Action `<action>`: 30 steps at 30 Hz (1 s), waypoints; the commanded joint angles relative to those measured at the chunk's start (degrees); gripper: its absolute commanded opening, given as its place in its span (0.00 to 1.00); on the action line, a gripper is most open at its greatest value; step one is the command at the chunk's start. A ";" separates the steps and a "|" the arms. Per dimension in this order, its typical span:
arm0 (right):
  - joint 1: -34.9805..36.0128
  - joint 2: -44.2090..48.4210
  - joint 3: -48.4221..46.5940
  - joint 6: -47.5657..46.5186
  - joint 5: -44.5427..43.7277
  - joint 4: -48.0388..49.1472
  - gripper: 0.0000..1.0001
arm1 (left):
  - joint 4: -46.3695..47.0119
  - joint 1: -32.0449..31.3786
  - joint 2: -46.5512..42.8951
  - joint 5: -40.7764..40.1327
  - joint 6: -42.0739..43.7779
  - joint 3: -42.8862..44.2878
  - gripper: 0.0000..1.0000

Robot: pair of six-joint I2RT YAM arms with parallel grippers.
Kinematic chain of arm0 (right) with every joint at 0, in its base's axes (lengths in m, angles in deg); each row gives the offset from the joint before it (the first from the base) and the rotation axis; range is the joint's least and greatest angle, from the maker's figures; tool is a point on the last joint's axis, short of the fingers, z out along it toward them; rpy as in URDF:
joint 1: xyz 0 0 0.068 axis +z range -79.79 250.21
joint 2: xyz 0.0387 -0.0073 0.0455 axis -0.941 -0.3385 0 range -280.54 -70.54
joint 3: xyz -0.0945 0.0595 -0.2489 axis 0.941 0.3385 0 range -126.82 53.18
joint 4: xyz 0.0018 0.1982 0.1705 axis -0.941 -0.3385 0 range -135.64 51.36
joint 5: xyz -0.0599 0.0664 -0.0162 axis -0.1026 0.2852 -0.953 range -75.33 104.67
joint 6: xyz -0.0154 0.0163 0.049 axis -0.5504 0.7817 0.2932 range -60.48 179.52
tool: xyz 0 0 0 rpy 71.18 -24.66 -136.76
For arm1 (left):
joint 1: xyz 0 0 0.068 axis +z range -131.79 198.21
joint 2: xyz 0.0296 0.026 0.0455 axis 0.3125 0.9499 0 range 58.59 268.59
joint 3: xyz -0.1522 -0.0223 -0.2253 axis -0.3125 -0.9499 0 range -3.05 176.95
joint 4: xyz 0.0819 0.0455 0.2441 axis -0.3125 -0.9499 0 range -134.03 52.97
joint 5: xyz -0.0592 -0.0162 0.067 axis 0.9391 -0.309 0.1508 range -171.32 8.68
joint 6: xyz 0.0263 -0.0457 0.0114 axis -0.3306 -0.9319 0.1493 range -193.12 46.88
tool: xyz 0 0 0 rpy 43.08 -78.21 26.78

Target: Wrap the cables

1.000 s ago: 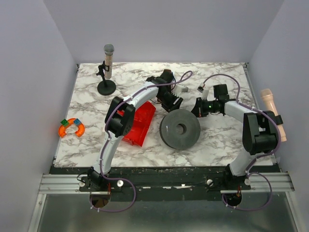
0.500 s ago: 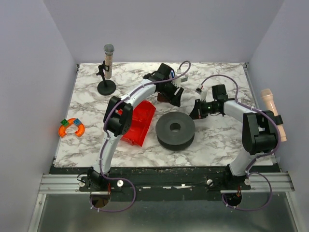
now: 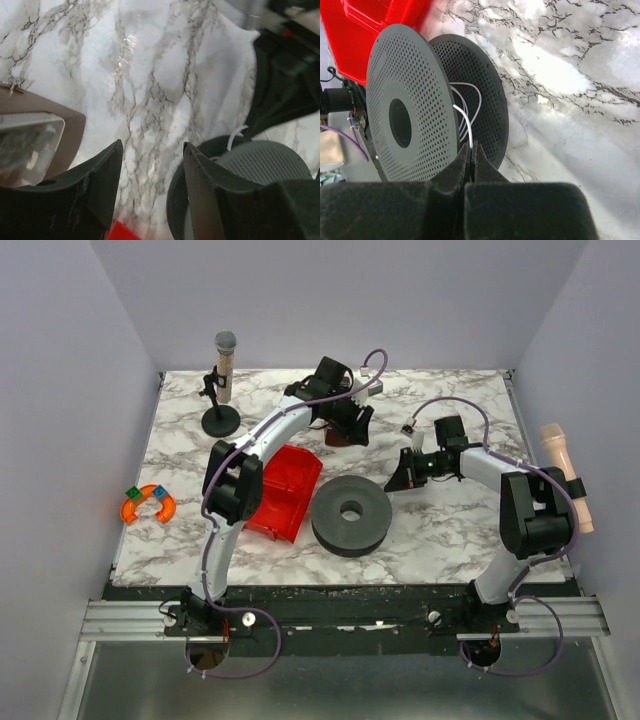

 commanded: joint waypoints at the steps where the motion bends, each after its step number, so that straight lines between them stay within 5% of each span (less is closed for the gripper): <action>1: 0.47 -3.98 -3.03 -0.19 2.38 -0.47 0.02 | -5.85 -1.05 -12.30 -0.59 8.34 -7.51 0.59; 7: 0.56 -9.07 -7.77 -1.86 3.35 -1.96 0.05 | -1.99 -1.23 -22.86 -8.34 11.70 -25.02 0.63; 22: 4.07 -22.00 -21.49 -6.61 1.86 -14.35 0.15 | 3.20 -1.23 -27.18 -11.77 7.83 -35.32 0.63; 30: 4.95 -21.74 -22.29 -6.88 -0.68 -16.38 0.50 | 3.64 -1.23 -25.77 -12.57 7.13 -33.48 0.63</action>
